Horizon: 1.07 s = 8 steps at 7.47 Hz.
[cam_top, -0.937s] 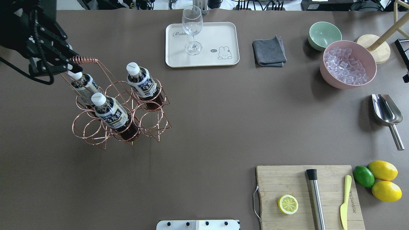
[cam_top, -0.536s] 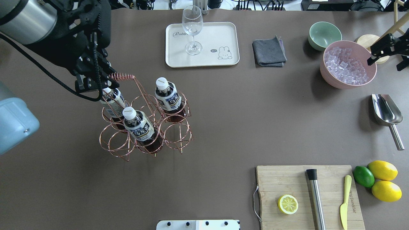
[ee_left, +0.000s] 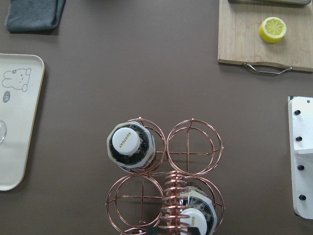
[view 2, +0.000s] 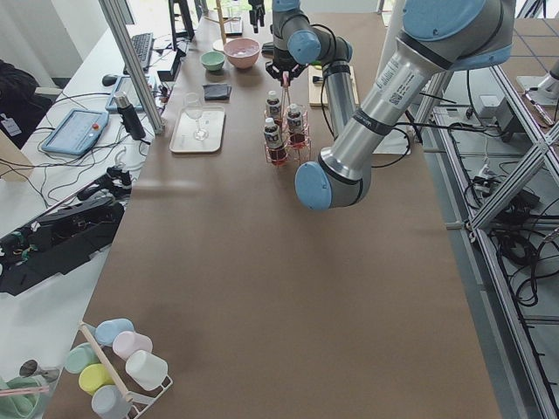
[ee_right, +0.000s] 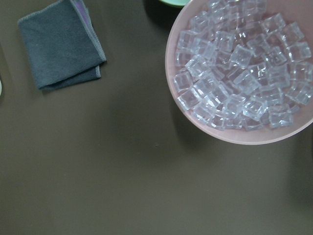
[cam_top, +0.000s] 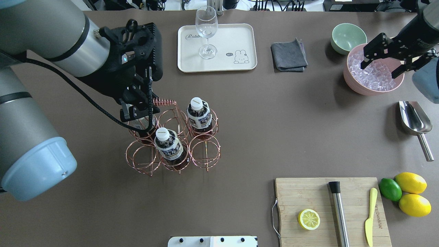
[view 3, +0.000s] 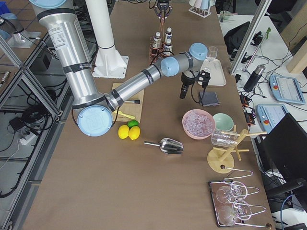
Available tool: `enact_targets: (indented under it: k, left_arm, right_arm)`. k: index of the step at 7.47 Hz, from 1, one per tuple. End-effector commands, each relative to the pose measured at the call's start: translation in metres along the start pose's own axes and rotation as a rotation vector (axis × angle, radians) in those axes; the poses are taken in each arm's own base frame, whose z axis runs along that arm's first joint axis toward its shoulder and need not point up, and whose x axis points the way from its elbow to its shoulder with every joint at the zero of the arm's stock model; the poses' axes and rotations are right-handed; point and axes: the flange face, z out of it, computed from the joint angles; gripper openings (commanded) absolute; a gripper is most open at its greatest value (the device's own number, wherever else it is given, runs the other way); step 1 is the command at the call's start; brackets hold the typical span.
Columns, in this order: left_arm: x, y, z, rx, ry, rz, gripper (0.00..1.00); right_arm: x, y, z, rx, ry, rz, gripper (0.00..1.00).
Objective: Take tea from basket to plate
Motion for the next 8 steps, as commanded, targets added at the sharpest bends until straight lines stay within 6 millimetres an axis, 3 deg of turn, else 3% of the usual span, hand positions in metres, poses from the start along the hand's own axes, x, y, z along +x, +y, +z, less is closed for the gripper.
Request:
enact_targets:
  k: [1, 3, 4, 7, 8]
  left_arm:
    - [0.006, -0.032, 0.021, 0.029, 0.013, -0.018, 0.00]
    - [0.019, -0.059, 0.033, 0.033, 0.013, -0.008, 0.00]
    - [0.030, -0.072, 0.040, 0.035, 0.008, 0.000, 0.00]
    - [0.037, -0.078, 0.047, 0.033, 0.021, 0.003, 0.00]
    - [0.036, -0.076, 0.049, 0.031, 0.021, 0.004, 0.00]
  right_arm:
    - [-0.108, 0.032, 0.008, -0.033, -0.045, 0.118, 1.00]
    - [-0.140, 0.056, 0.017, -0.076, -0.063, 0.111, 1.00]
    - [-0.167, 0.077, 0.027, -0.157, -0.089, 0.113, 1.00]
    - [-0.224, 0.119, 0.048, -0.237, -0.085, 0.151, 0.99]
    - [-0.233, 0.127, 0.052, -0.246, -0.082, 0.147, 0.96]
